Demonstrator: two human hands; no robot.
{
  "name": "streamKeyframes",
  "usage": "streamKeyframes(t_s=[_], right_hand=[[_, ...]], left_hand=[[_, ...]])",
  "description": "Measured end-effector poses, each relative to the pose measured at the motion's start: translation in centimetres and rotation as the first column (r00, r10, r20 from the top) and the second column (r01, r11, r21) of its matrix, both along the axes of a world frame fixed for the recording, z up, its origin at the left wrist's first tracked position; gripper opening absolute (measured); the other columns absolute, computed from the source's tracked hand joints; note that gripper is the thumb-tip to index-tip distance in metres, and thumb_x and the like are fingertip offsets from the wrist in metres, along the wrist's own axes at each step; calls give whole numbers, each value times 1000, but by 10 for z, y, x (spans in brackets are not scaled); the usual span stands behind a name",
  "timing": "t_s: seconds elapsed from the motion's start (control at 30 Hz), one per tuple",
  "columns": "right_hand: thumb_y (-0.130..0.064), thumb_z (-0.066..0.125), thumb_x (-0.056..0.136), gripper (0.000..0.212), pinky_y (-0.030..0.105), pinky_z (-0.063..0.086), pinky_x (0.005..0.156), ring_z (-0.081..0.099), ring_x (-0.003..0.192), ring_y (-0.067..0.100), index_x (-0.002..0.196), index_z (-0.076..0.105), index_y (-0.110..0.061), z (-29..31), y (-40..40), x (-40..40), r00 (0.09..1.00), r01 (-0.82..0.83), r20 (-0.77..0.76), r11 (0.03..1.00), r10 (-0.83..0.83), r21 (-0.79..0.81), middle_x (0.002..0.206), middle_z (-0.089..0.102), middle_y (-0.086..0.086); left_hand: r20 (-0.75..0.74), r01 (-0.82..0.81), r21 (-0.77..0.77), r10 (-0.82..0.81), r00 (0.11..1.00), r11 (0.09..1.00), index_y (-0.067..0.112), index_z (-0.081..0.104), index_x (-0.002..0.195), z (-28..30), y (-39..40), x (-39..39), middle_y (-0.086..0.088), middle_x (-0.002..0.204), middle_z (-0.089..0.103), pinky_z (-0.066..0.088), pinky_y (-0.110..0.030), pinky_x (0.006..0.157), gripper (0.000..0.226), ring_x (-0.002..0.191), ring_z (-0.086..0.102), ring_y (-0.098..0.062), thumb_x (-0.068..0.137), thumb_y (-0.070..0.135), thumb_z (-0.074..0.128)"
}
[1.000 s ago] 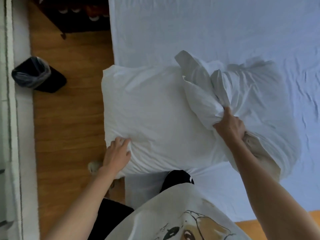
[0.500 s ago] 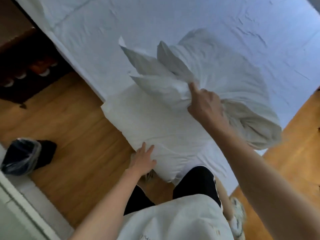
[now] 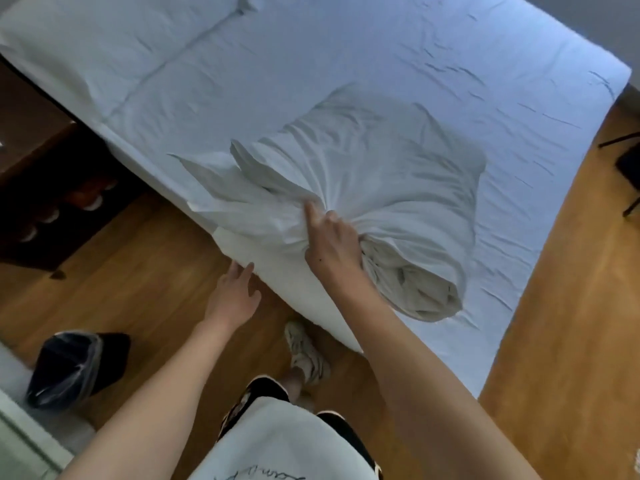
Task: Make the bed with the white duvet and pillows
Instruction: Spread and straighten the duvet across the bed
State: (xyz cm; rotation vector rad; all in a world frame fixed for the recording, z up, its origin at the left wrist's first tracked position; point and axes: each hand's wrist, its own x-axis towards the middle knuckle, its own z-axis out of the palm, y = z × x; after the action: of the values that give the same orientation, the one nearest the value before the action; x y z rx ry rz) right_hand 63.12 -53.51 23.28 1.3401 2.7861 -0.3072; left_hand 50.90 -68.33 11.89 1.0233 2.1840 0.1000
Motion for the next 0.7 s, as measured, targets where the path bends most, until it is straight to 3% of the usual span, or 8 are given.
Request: streamKeyframes(t_s=[0.1, 0.27, 0.37, 0.5, 0.6, 0.7], right_hand=[[13, 50, 82, 59, 37, 40, 61, 63, 83, 33, 135, 37, -9, -39, -40, 11, 998, -3, 67, 998, 7, -58, 97, 58, 16], [15, 51, 79, 63, 39, 45, 66, 61, 86, 35, 136, 37, -10, -59, -71, 4, 997, 76, 32, 990, -72, -117, 99, 58, 17], [9, 55, 79, 69, 45, 47, 80, 55, 98, 38, 141, 34, -14, -70, -83, -7, 989, 150, 44, 974, -145, -172, 109, 54, 18], [-9, 62, 81, 67, 51, 45, 90, 39, 123, 45, 142, 35, -17, -99, -93, -20, 968, 222, 172, 938, -181, -266, 139, 36, 26], [-38, 68, 81, 67, 48, 50, 82, 52, 112, 43, 139, 42, -17, -102, -89, -21, 977, 170, 171, 954, -130, -248, 131, 47, 26], [-44, 60, 86, 50, 32, 51, 53, 68, 71, 26, 128, 54, -18, -92, -83, -2, 999, 31, 7, 999, -31, -38, 91, 69, 8]], left_hand=[[-92, 34, -33, -37, 995, 999, 25, 22, 152, 12, -21, 1, -10, 159, 13, 34, -47, 109, 63, 142, 25, -34, 95, 29, 48], [-200, 173, -2, -170, 965, 985, 18, 33, 145, 29, -28, -5, -15, 145, 34, 42, -44, 98, 55, 129, 39, -34, 94, 27, 50], [-213, 185, 30, -174, 961, 982, 16, 30, 146, 30, -22, -21, -15, 150, 28, 40, -45, 100, 58, 133, 34, -32, 93, 26, 50], [-201, 227, -3, -223, 954, 974, 19, 18, 151, 28, -3, -52, -15, 158, 10, 38, -45, 105, 65, 141, 22, -32, 94, 24, 48], [-310, 443, 126, -389, 868, 888, 11, 40, 142, 34, 16, -67, -21, 146, 36, 44, -44, 100, 61, 128, 43, -35, 85, 13, 61], [-380, 550, 379, -417, 826, 744, 6, 61, 114, 42, 43, -72, -18, 116, 58, 53, -45, 83, 42, 104, 58, -35, 73, 2, 66]])
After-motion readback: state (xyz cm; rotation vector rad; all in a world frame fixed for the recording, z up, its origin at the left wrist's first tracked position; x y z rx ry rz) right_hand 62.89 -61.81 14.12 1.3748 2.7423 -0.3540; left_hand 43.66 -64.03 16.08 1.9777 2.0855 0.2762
